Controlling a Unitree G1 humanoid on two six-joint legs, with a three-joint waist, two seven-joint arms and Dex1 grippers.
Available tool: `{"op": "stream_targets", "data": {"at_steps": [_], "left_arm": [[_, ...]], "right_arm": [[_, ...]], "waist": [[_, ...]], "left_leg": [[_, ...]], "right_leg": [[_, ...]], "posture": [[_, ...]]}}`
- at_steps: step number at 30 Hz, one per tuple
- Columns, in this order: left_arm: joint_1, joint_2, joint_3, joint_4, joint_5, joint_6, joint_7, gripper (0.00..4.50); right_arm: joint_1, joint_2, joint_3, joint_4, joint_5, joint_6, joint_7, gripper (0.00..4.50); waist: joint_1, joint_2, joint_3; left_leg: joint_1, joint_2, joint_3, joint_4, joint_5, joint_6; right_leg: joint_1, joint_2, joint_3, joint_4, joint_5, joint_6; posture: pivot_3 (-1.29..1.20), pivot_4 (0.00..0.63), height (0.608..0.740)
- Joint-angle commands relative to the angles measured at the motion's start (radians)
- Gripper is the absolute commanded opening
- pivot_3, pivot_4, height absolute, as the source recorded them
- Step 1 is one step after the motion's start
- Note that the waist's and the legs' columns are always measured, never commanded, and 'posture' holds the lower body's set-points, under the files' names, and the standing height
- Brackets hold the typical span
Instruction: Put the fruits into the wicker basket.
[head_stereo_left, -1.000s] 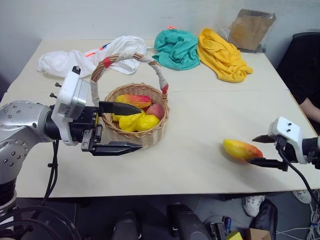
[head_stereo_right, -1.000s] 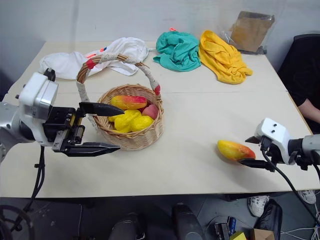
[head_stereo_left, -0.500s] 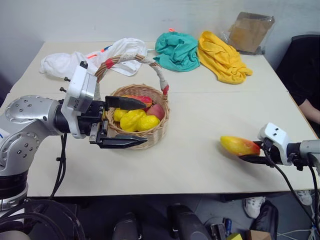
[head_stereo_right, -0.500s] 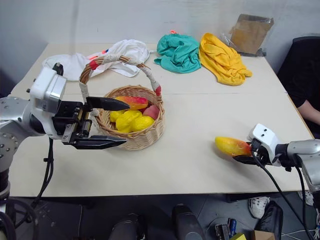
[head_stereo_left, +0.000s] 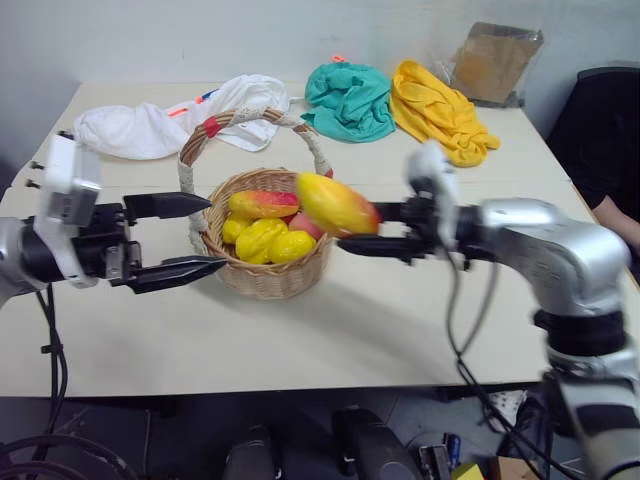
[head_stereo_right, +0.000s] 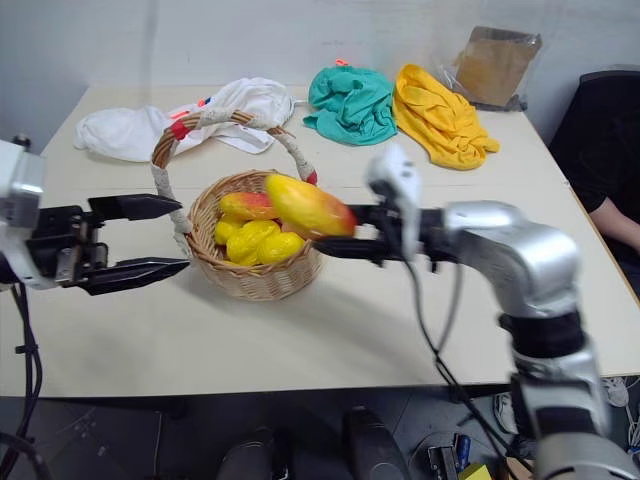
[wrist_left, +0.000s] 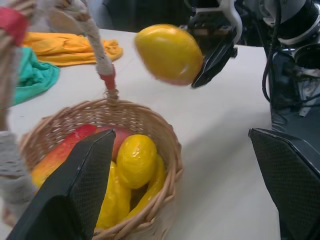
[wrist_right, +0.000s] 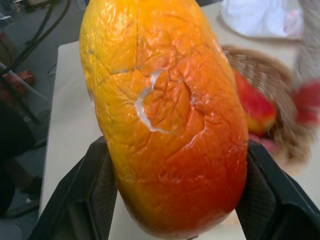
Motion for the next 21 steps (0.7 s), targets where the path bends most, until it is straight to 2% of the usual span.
{"op": "stream_targets", "data": {"at_steps": [1, 3, 4, 7, 9, 14, 17, 21], "left_arm": [[-0.006, 0.011, 0.034, -0.034, -0.017, -0.006, 0.018, 4.50], [0.000, 0.007, 0.037, -0.048, -0.022, -0.005, 0.027, 4.50], [0.003, 0.005, 0.038, -0.053, -0.025, -0.005, 0.031, 4.50], [0.015, -0.002, 0.043, -0.069, -0.031, -0.005, 0.044, 4.50], [0.023, -0.005, 0.048, -0.078, -0.037, -0.004, 0.053, 4.50], [0.023, 0.000, 0.050, -0.086, -0.049, -0.003, 0.066, 4.50], [0.011, 0.007, 0.045, -0.078, -0.047, -0.007, 0.068, 4.50], [-0.013, 0.012, 0.032, -0.070, -0.044, -0.009, 0.073, 4.50]], "right_arm": [[-0.070, 0.083, 0.084, 0.115, -0.103, -0.069, -0.047, 2.62], [-0.100, 0.127, 0.097, 0.164, -0.121, -0.080, -0.052, 3.34], [-0.112, 0.143, 0.097, 0.183, -0.126, -0.082, -0.053, 3.52], [-0.133, 0.163, 0.085, 0.193, -0.129, -0.078, -0.037, 4.46], [-0.140, 0.147, 0.050, 0.167, -0.103, -0.059, -0.018, 4.46], [-0.128, 0.047, -0.129, 0.079, 0.029, 0.070, -0.002, 4.46], [-0.086, -0.018, -0.142, 0.055, 0.016, 0.073, -0.004, 4.46], [-0.070, -0.001, -0.119, 0.122, -0.053, 0.007, -0.055, 4.46]], "waist": [[0.004, 0.000, 0.000], [0.008, -0.001, 0.000], [0.010, -0.001, -0.001], [0.013, -0.001, -0.001], [0.014, -0.001, -0.001], [0.018, -0.001, -0.001], [0.018, -0.001, -0.001], [0.002, -0.001, -0.001]], "left_leg": [[0.000, 0.000, 0.000, 0.000, 0.000, 0.000], [-0.003, 0.000, 0.000, 0.000, -0.001, 0.001], [-0.004, 0.000, 0.001, 0.000, -0.001, 0.001], [-0.017, 0.000, 0.001, 0.002, -0.001, 0.001], [-0.018, 0.001, 0.001, 0.002, -0.001, 0.000], [-0.019, 0.000, 0.001, 0.002, -0.001, 0.000], [-0.018, 0.000, 0.001, 0.002, -0.001, 0.000], [-0.015, 0.000, 0.002, 0.002, 0.000, 0.000]], "right_leg": [[0.000, 0.000, 0.000, -0.001, 0.000, 0.000], [-0.002, 0.000, 0.000, -0.001, 0.000, 0.000], [-0.004, 0.000, 0.000, -0.001, 0.000, 0.000], [-0.018, -0.001, 0.000, 0.003, 0.000, 0.000], [-0.019, 0.000, 0.000, 0.003, 0.000, 0.000], [-0.020, 0.000, 0.000, 0.004, 0.000, 0.000], [-0.019, 0.000, 0.000, 0.004, 0.000, 0.000], [-0.017, 0.001, 0.001, 0.005, 0.000, 0.000]], "posture": [[0.00, 0.150, 0.740], [0.00, 0.150, 0.740], [0.00, 0.150, 0.740], [0.00, 0.150, 0.740], [0.00, 0.150, 0.740], [0.00, 0.150, 0.740], [0.00, 0.150, 0.740], [0.00, 0.150, 0.740]]}}
